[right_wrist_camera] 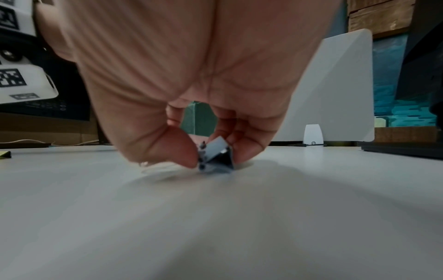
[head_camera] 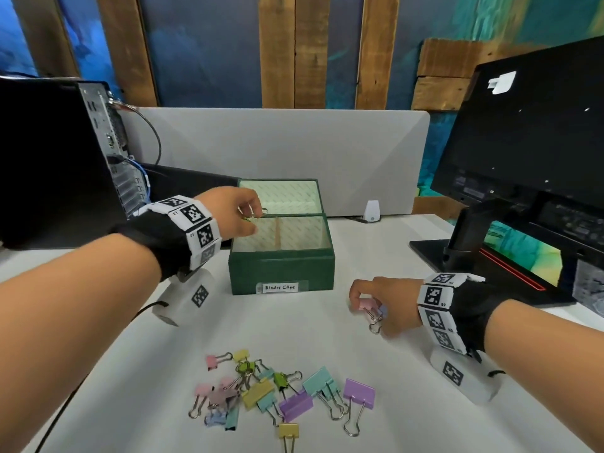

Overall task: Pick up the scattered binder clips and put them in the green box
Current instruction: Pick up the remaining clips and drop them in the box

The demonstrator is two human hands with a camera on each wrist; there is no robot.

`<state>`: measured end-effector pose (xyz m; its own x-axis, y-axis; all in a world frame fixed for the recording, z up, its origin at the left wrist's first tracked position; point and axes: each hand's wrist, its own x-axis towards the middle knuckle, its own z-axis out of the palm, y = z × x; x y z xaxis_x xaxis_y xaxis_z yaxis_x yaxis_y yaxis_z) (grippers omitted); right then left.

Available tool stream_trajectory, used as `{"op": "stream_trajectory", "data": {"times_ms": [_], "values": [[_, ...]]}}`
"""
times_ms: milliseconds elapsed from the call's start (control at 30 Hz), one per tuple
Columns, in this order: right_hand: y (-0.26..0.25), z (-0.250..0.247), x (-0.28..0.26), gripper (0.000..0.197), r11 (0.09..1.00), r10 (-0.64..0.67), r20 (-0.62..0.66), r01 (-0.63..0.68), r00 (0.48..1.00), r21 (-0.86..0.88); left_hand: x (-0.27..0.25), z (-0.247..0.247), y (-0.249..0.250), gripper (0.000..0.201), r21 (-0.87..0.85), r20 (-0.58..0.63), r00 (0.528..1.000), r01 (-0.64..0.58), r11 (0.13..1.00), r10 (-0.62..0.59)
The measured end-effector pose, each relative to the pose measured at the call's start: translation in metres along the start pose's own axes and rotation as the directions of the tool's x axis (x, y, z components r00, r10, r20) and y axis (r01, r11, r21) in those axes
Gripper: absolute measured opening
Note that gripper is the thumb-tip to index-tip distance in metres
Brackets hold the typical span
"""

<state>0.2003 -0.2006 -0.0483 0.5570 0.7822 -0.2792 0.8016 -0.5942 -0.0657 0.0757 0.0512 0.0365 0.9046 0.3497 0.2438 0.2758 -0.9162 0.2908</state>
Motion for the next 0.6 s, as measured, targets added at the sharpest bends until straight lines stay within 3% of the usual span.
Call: {"op": "stream_trajectory", "data": {"times_ms": [200, 367, 533, 600], "values": [[-0.010, -0.013, 0.006, 0.046, 0.998, -0.043, -0.075, 0.047, 0.996, 0.041, 0.005, 0.021, -0.018, 0.020, -0.088, -0.044, 0.999, 0.015, 0.996, -0.019], [-0.019, -0.029, 0.008, 0.049, 0.976, -0.085, -0.156, 0.114, 0.984, 0.187, 0.005, 0.033, -0.019, 0.023, -0.008, 0.041, 0.999, -0.023, 1.000, 0.024], [-0.037, -0.058, 0.009, 0.050, 0.959, -0.152, -0.263, 0.206, 0.953, 0.194, -0.017, 0.019, -0.030, 0.023, -0.027, 0.042, 0.999, -0.028, 0.999, 0.029], [-0.049, -0.075, 0.018, 0.050, 0.957, -0.178, -0.299, 0.236, 0.938, 0.171, -0.032, 0.014, -0.031, 0.021, -0.050, 0.100, 0.995, -0.023, 0.998, 0.028]]}}
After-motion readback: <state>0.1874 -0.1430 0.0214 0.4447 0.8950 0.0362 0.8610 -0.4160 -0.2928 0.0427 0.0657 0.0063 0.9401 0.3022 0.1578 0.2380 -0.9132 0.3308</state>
